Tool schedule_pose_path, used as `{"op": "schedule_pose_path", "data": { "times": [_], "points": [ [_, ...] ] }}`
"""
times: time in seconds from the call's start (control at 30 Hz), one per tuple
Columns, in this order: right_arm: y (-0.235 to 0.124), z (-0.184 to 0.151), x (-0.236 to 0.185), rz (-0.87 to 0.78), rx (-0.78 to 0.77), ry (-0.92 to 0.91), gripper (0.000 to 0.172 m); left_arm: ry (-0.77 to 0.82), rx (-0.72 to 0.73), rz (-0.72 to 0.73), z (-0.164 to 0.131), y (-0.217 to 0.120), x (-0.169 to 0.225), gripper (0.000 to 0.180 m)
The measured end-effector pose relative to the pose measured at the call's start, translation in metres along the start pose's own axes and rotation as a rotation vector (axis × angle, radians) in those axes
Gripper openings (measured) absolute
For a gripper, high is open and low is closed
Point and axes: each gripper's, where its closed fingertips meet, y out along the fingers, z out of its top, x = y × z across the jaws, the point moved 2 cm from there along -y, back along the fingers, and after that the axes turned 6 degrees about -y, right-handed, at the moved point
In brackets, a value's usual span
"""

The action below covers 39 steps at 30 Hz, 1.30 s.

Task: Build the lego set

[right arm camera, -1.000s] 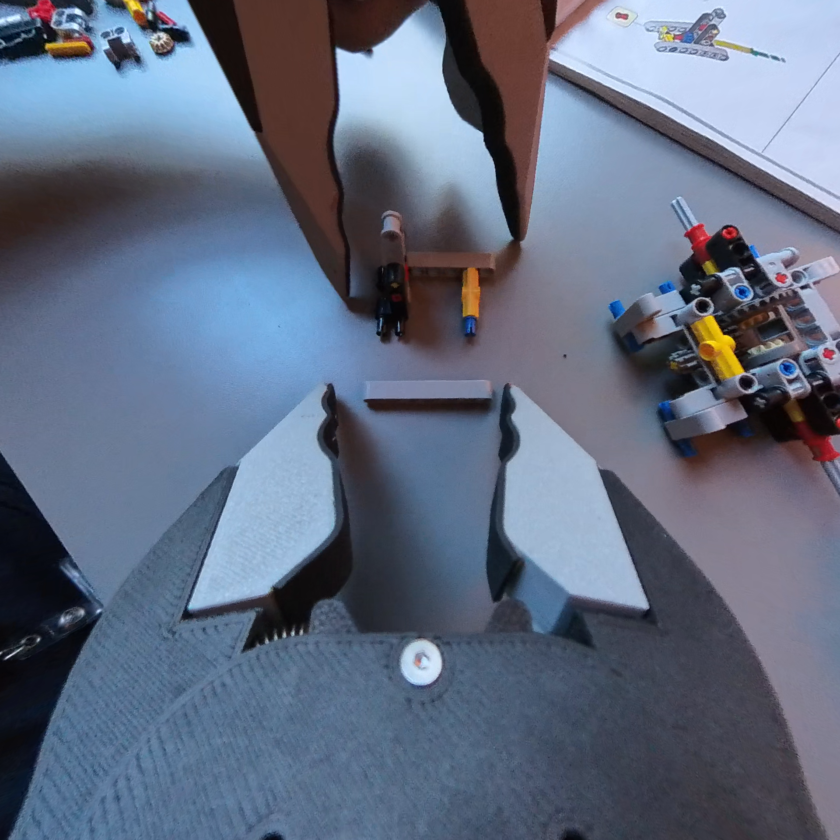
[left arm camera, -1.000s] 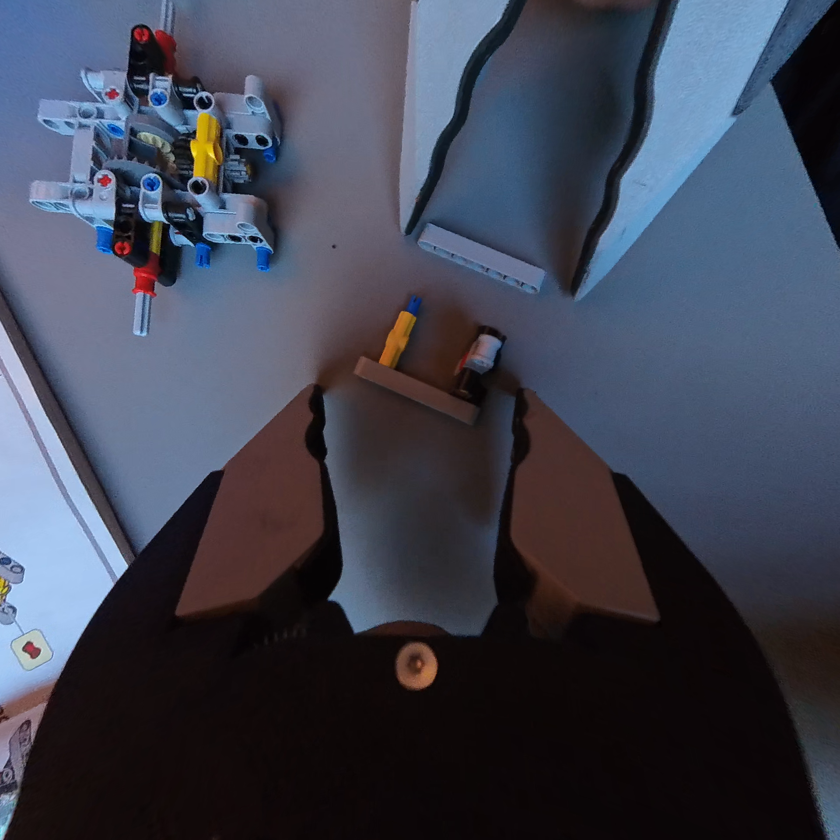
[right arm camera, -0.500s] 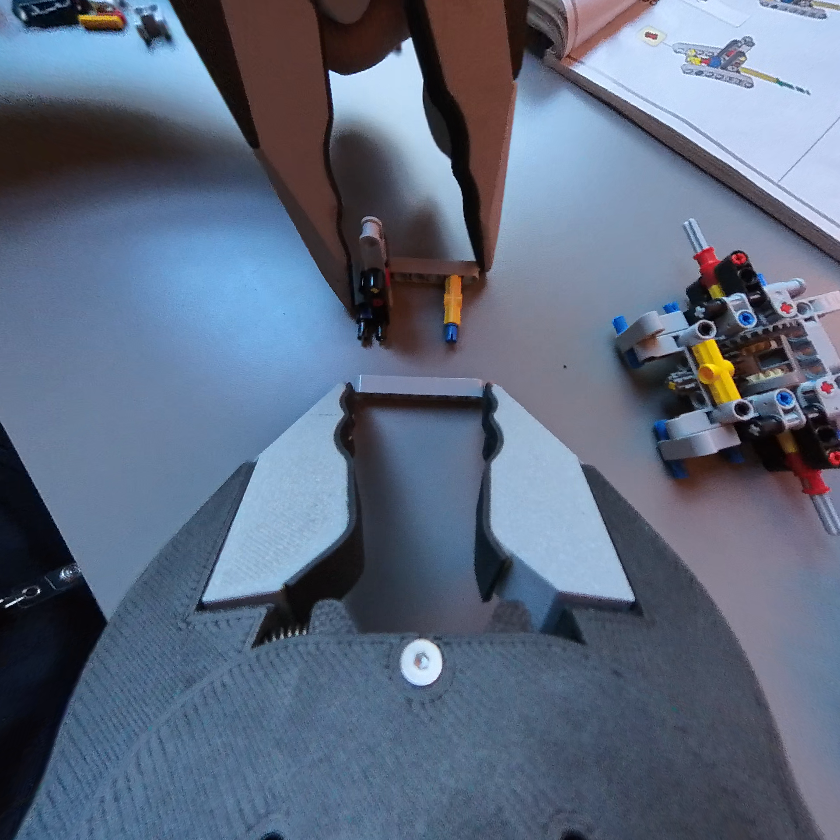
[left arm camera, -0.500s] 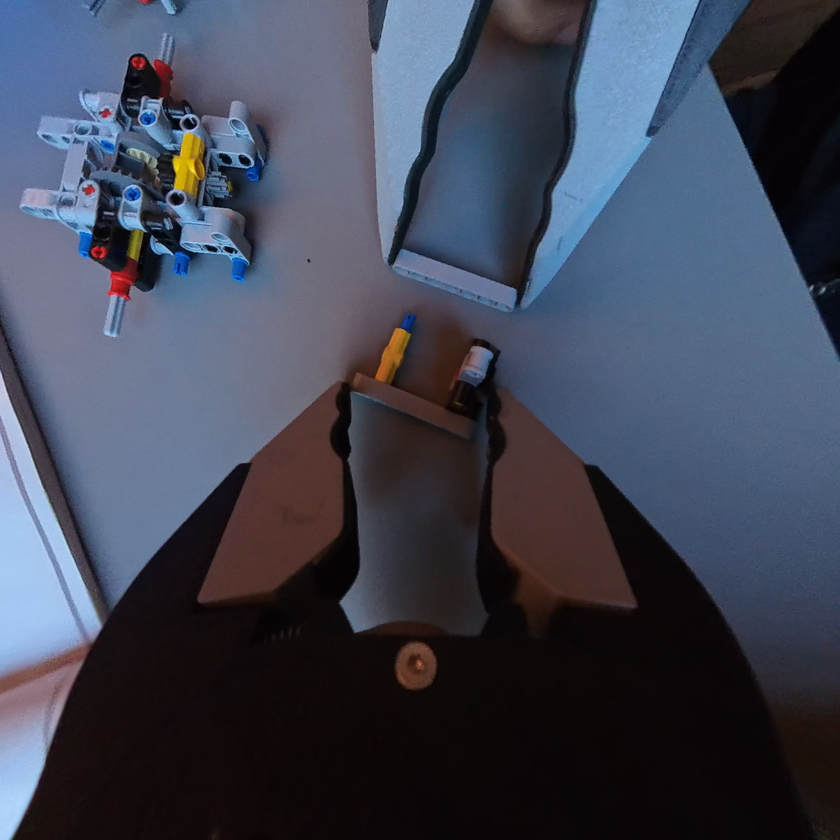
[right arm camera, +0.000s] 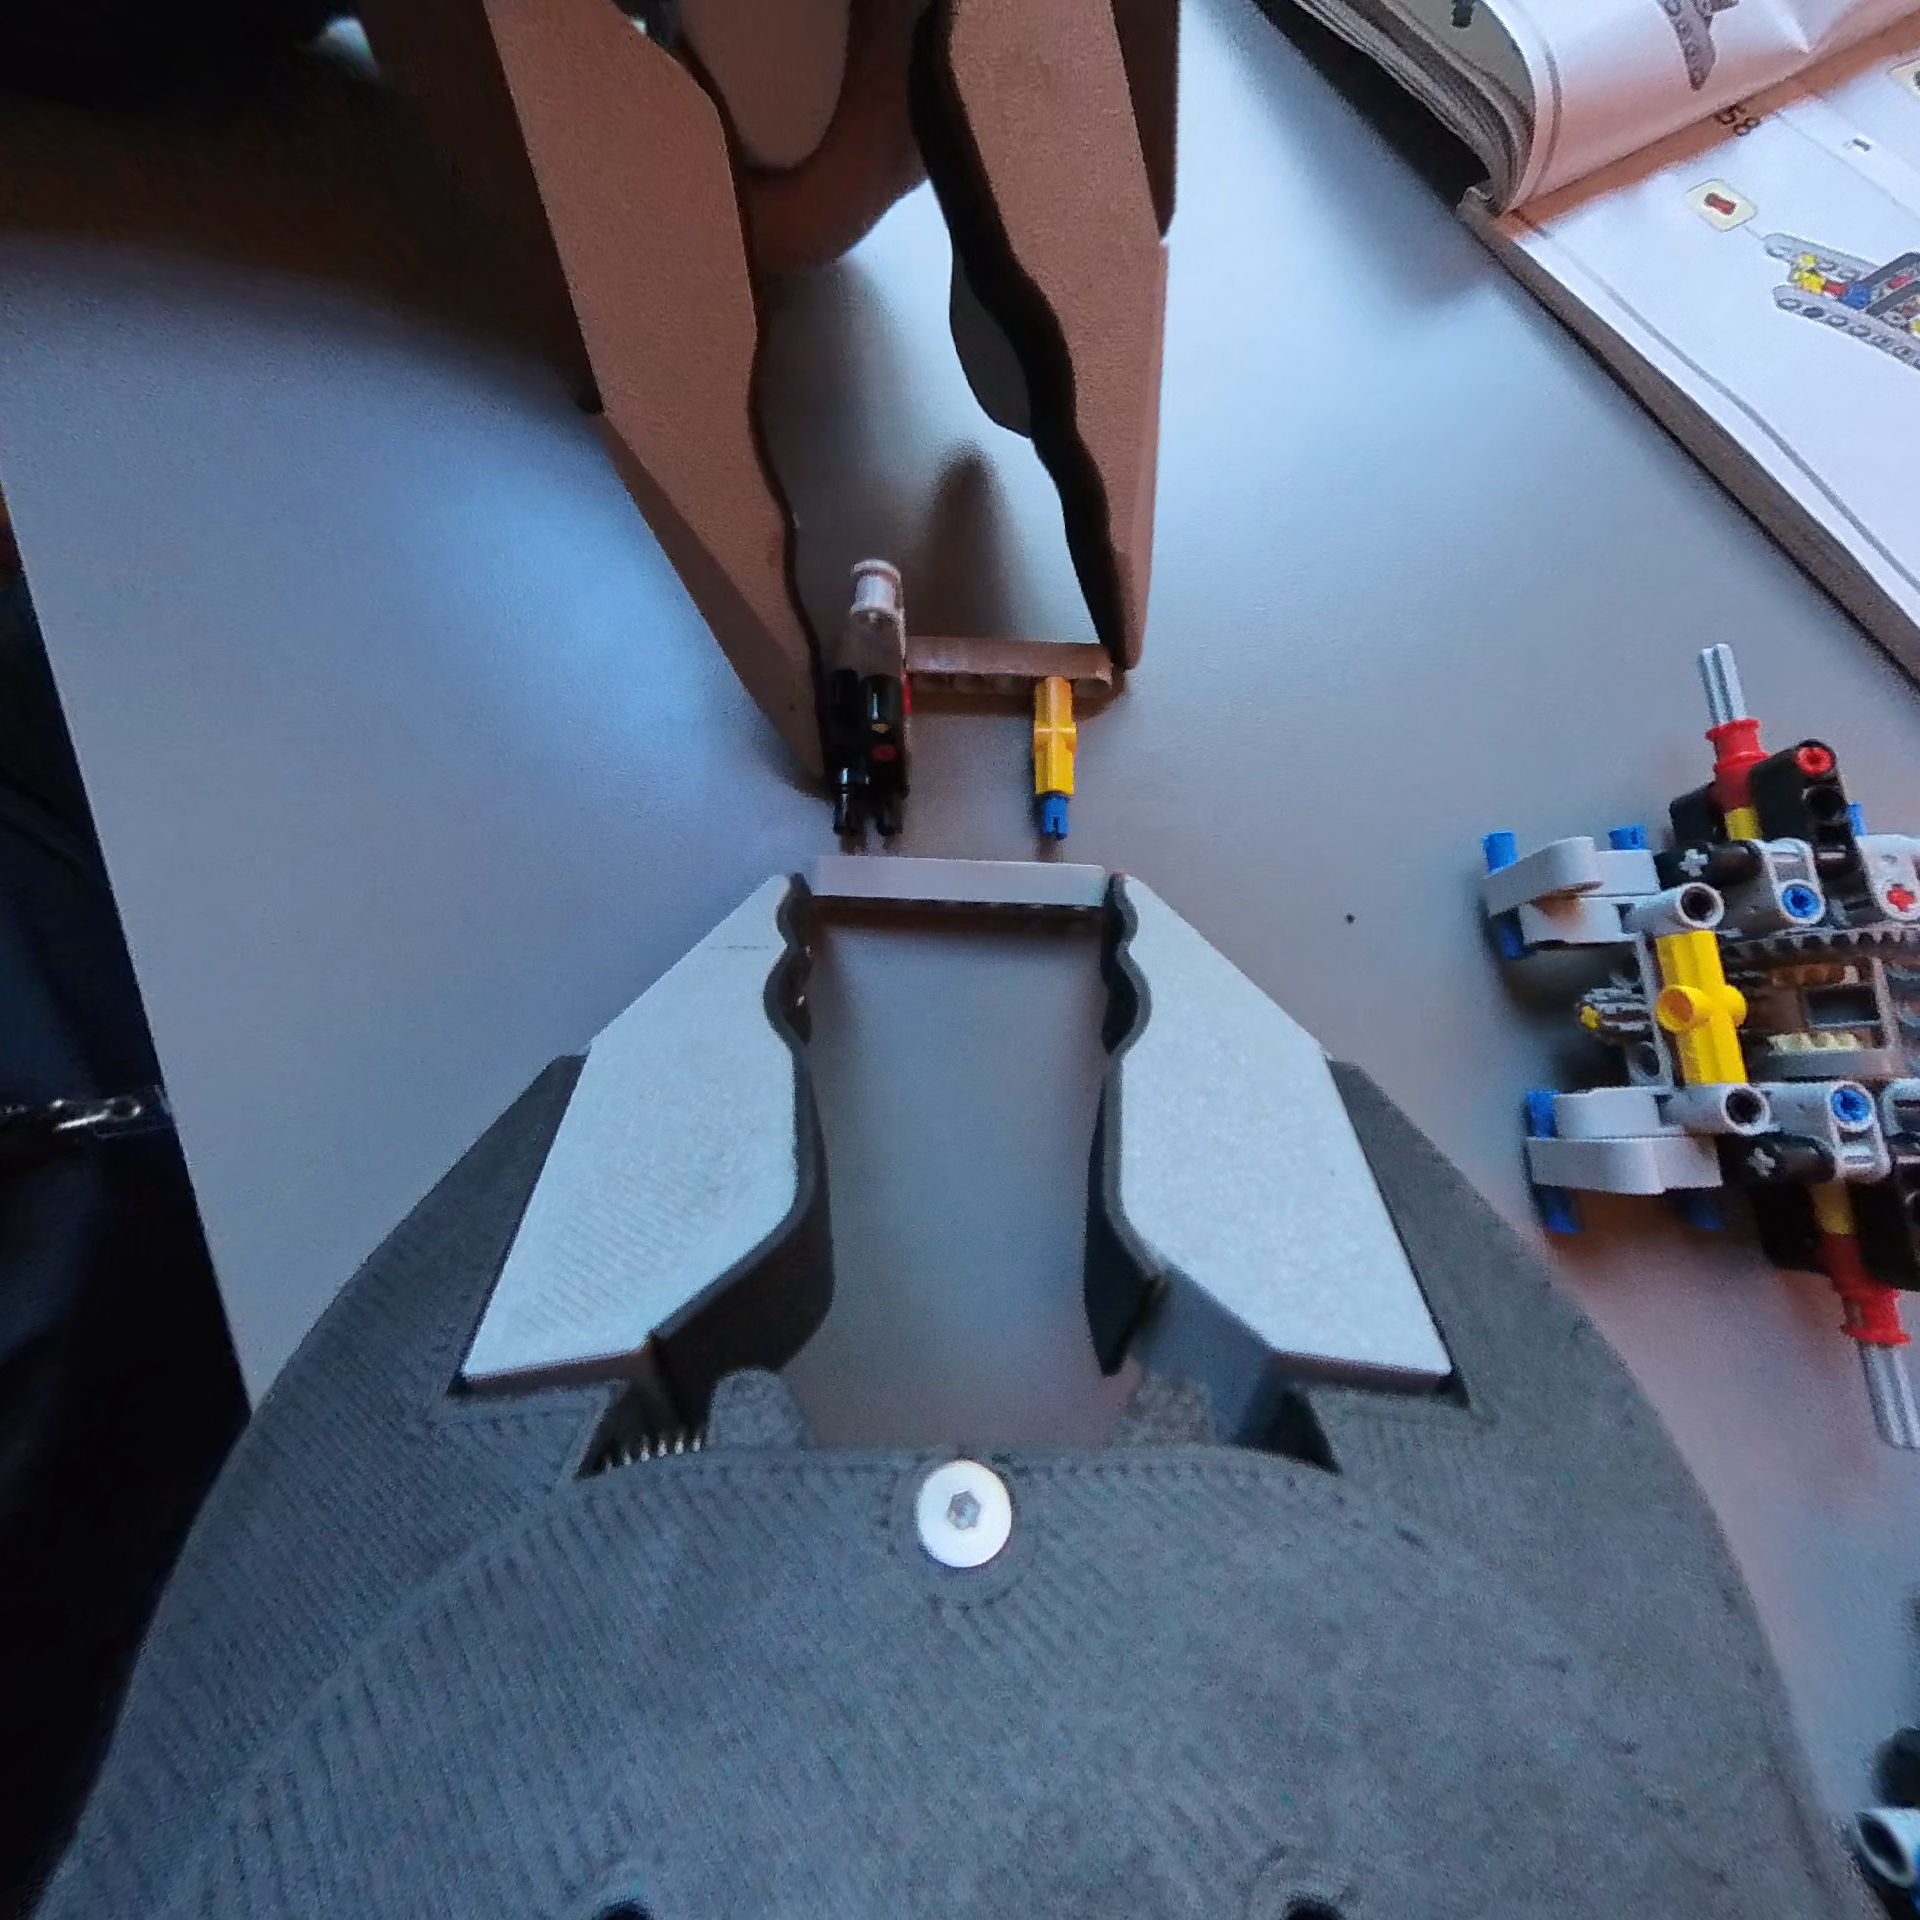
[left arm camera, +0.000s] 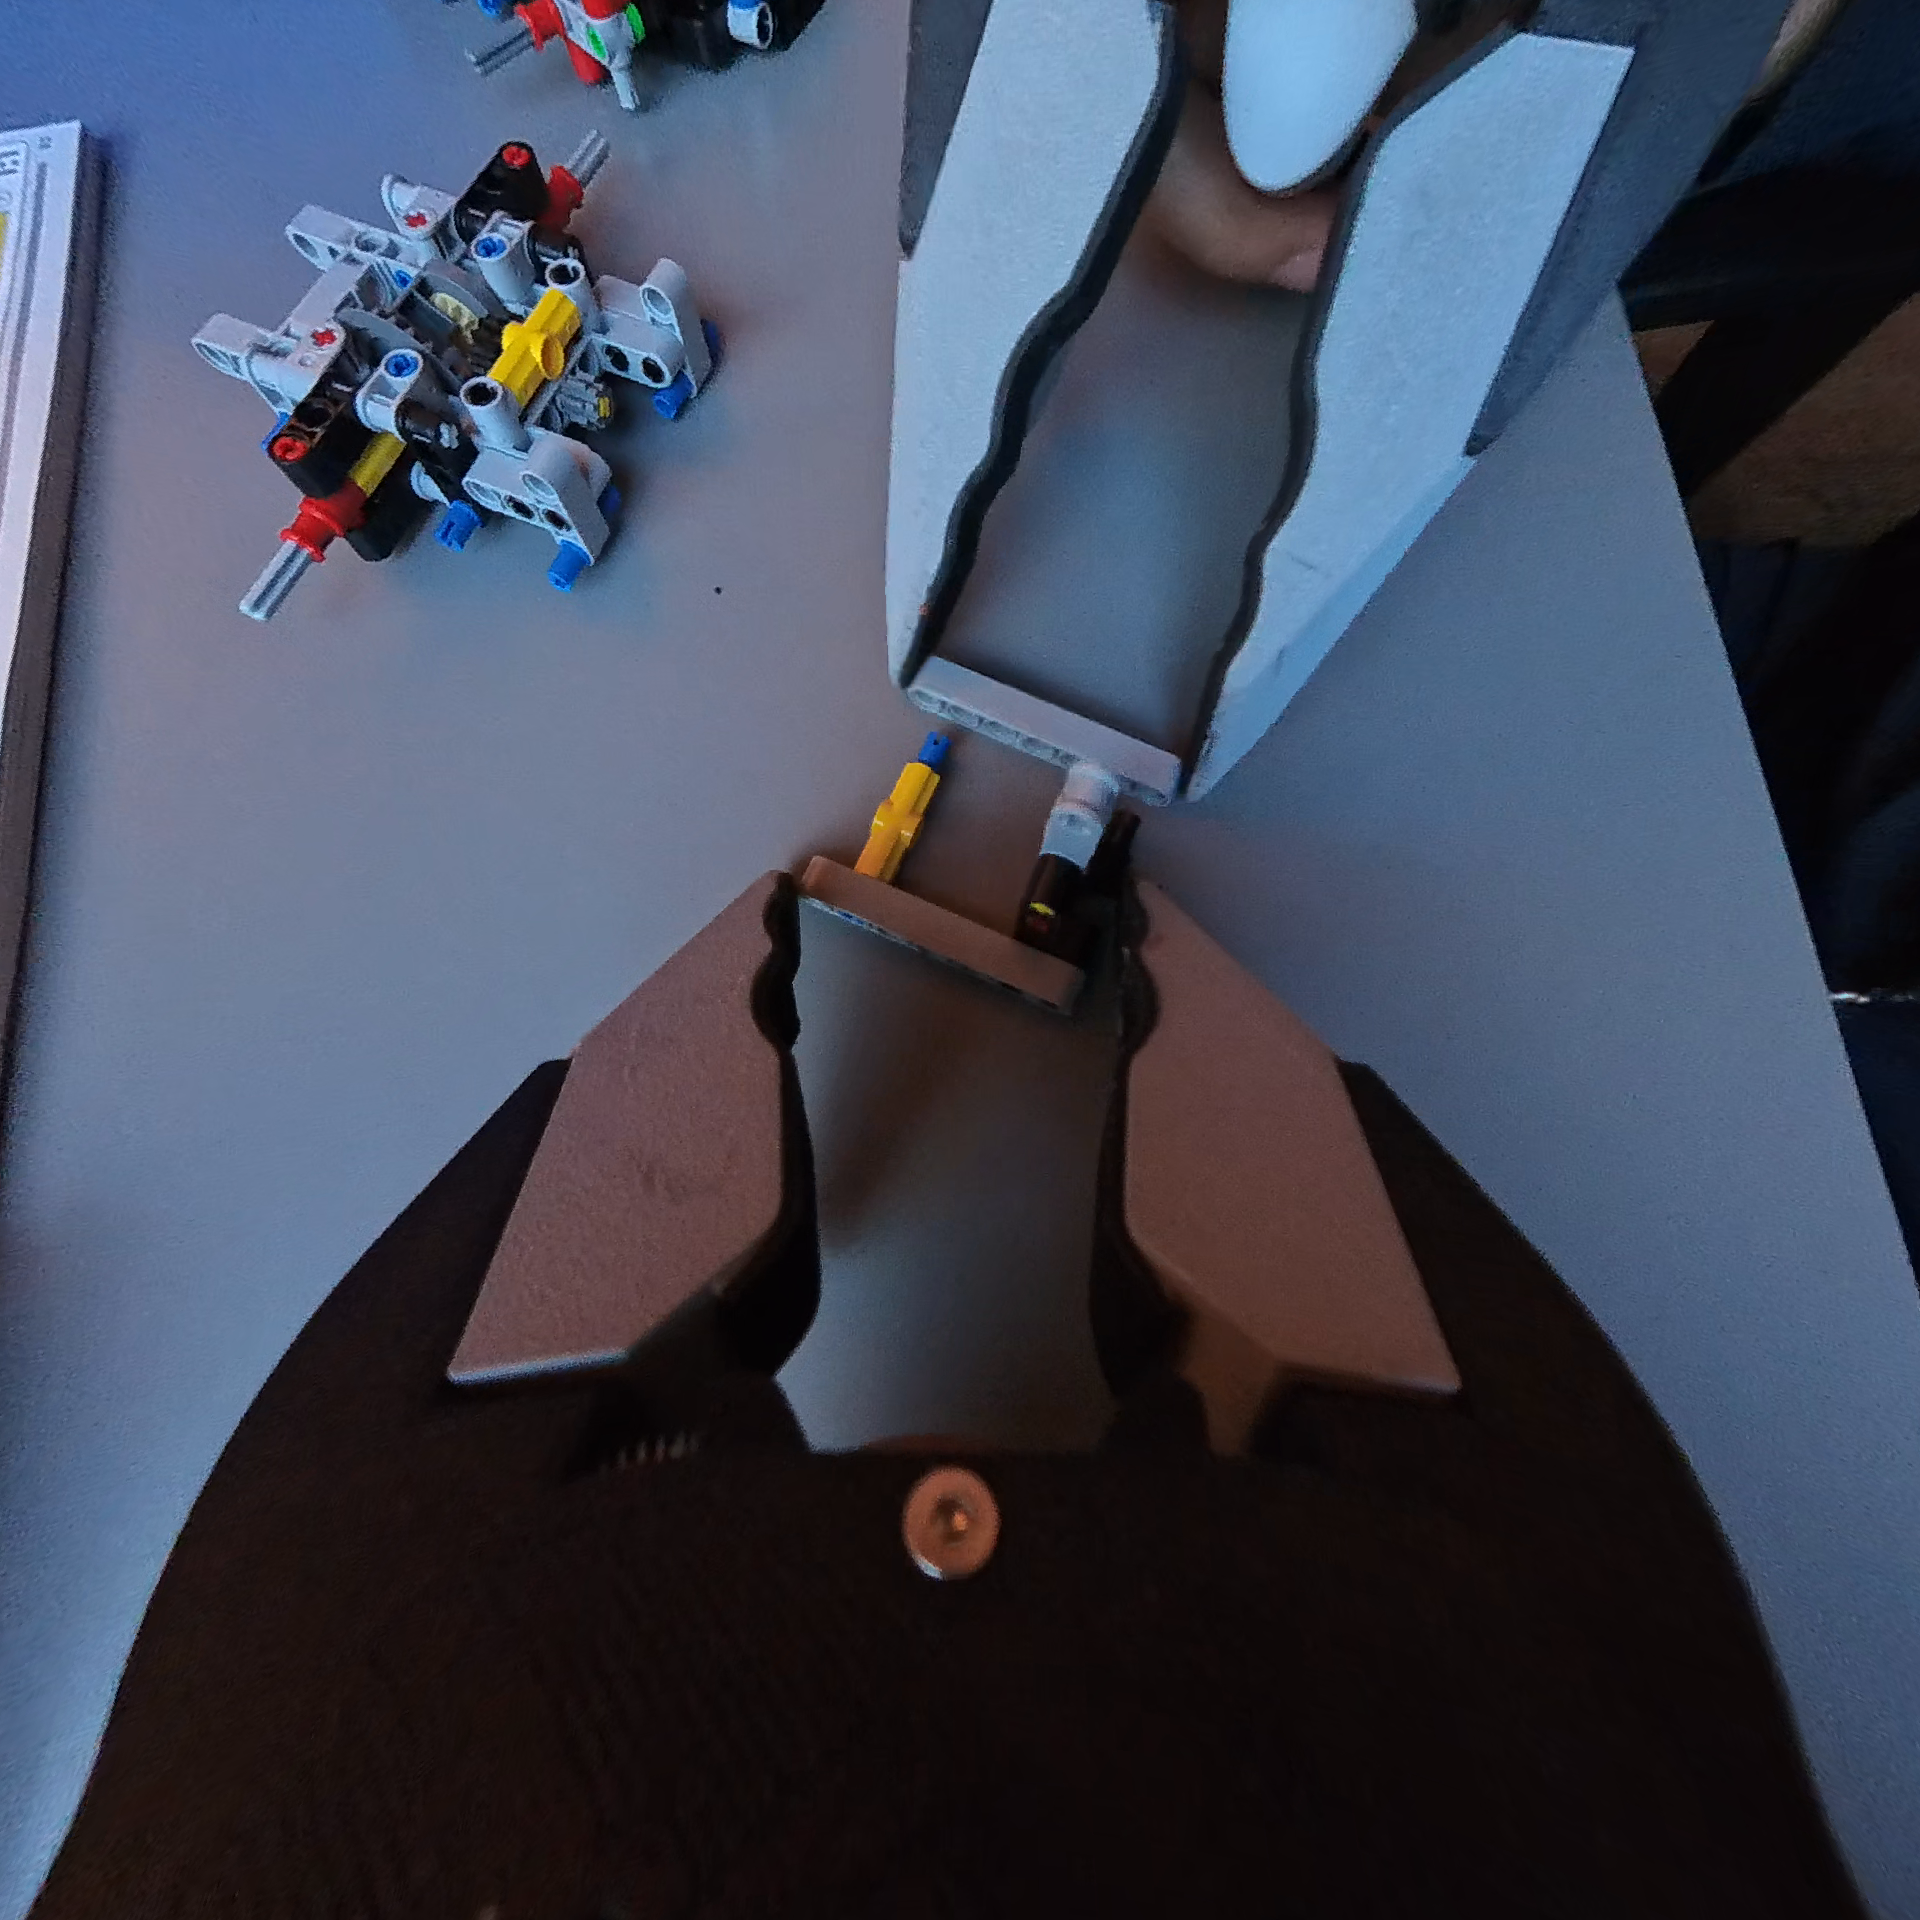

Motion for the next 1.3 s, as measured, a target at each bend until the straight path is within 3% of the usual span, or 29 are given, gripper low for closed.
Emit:
{"op": "schedule_pose_path", "data": {
  "times": [0.57, 0.93, 1.17, 1.3],
  "points": [
    [-0.0026, 0.0015, -0.0036, 0.056, 0.035, -0.179, 0.053, -0.028, 0.008, 0.037, 0.0002, 0.0017, 0.0084, 0.059],
    [-0.0016, 0.0026, -0.0012, 0.04, 0.034, -0.19, 0.053, -0.044, 0.009, 0.054, 0.0005, 0.0016, 0.0078, 0.059],
    [0.0, 0.0008, 0.0008, 0.162, 0.021, -0.112, 0.053, -0.042, 0.011, 0.055, 0.0005, 0.0015, 0.0077, 0.059],
    [0.0025, 0.0017, 0.0029, 0.149, 0.015, -0.145, 0.053, -0.033, 0.018, 0.085, 0.0006, 0.0002, 0.0057, 0.059]
  ]
}}
